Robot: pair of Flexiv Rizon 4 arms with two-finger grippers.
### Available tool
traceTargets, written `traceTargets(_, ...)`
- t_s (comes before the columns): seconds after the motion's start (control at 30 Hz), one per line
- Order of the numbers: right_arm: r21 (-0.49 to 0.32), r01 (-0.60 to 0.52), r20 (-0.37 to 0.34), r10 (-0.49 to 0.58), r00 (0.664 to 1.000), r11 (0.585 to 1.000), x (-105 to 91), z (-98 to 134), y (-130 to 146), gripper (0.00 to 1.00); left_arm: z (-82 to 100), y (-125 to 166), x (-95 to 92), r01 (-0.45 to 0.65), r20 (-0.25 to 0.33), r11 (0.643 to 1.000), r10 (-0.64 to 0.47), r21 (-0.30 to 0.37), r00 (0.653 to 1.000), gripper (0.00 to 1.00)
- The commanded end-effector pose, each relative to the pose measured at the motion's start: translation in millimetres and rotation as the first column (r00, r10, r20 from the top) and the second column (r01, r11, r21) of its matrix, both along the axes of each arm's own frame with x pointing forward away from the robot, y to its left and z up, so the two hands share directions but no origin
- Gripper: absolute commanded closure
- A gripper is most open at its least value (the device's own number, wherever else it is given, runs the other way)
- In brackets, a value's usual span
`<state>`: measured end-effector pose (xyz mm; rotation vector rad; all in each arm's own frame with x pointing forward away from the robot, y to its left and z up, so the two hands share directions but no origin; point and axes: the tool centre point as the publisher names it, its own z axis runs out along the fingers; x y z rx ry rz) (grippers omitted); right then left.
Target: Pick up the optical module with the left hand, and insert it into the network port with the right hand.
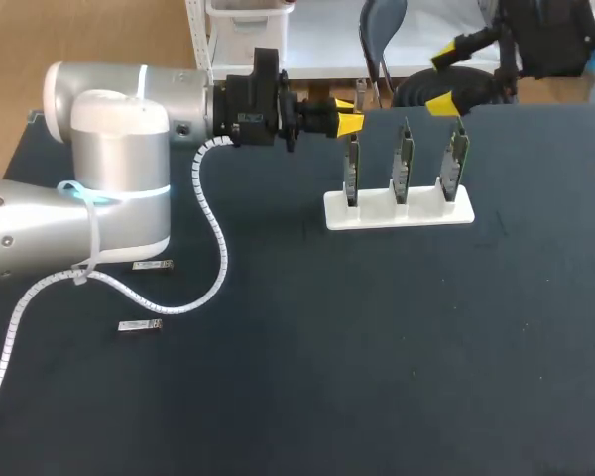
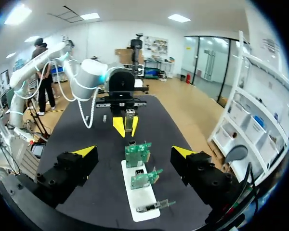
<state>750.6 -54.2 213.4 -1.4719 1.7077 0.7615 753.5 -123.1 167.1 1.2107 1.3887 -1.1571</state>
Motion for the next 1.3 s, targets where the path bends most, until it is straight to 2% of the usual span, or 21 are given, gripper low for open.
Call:
traceTargets(0.03,0.146,-0.432,-0.265,0.456,0.850,0.890,9.0,-1,8,0.00,-0.3,0,-2.1,-0.007,0.003,1.000,0.007,-0.002,1.000,1.00)
traceTargets(0.17,0.188,-0.423,-0.283,0.461,0.841,0.887,7.2,1,16,0.00,-0.3,0,-2.1,-0.007,0.003,1.000,0.007,-0.002,1.000,1.00)
traceTargets(0.47,0.129,-0.330,-0.229,0.352,0.907,0.935,-6.6,0,35,0.00,-0.3,0,-2.1,-0.007,0.003,1.000,0.007,-0.002,1.000,1.00)
traceTargets(0.6,0.109,-0.246,-0.188,0.263,0.946,0.963,-9.0,-1,42,0.00,-0.3,0,-2.1,-0.007,0.003,1.000,0.007,-0.002,1.000,1.00)
traceTargets(0.8,0.107,-0.132,-0.159,0.148,0.976,0.985,-8.9,-6,51,0.00,-0.3,0,-2.1,-0.007,0.003,1.000,0.007,-0.002,1.000,1.00)
traceTargets(1.03,0.123,-0.106,-0.169,0.126,0.978,0.987,-9.9,-7,60,0.00,-0.3,0,-2.1,-0.007,0.003,1.000,0.007,-0.002,1.000,1.00)
traceTargets(1.3,0.134,-0.128,-0.168,0.149,0.974,0.983,-8.1,-3,69,0.00,-0.3,0,-2.1,-0.007,0.003,1.000,0.007,-0.002,1.000,1.00)
